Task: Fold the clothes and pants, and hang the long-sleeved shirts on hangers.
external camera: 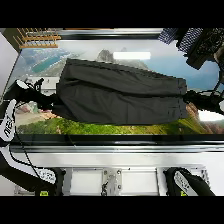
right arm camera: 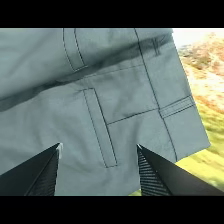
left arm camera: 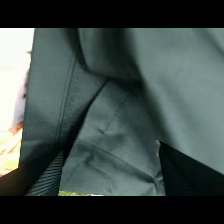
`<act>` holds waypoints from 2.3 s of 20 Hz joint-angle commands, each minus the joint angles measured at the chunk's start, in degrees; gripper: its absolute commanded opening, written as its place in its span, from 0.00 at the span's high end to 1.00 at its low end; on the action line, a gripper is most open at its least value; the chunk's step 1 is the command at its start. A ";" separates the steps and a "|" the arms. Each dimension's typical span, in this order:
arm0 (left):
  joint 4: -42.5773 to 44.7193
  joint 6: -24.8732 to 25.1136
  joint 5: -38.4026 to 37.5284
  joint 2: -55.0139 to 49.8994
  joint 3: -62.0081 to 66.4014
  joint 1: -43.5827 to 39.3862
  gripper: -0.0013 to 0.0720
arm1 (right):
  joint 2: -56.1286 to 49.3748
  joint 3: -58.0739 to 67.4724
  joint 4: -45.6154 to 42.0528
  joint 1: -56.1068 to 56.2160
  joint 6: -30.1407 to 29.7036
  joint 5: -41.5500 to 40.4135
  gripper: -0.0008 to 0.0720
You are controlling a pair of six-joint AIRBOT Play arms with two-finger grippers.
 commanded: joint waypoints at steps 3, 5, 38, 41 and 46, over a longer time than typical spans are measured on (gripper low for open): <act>-0.02 0.44 -0.24 -0.09 0.07 -1.51 0.15 | -0.17 -0.02 0.02 -0.04 0.04 0.02 0.29; 0.04 0.46 -0.46 -0.09 0.07 -1.46 0.87 | -0.15 -0.02 0.02 -0.04 0.04 0.07 0.29; -7.63 -14.51 20.00 25.07 -39.58 16.65 0.16 | -0.17 -0.02 0.00 -0.04 0.02 1.95 0.29; -9.18 -15.02 24.50 24.15 -38.10 13.07 0.16 | -0.17 -0.02 0.02 -0.04 0.02 1.95 0.29; -9.05 -15.65 28.37 24.20 -36.26 9.01 0.85 | -0.17 -0.11 -0.26 -1.55 0.04 4.46 0.29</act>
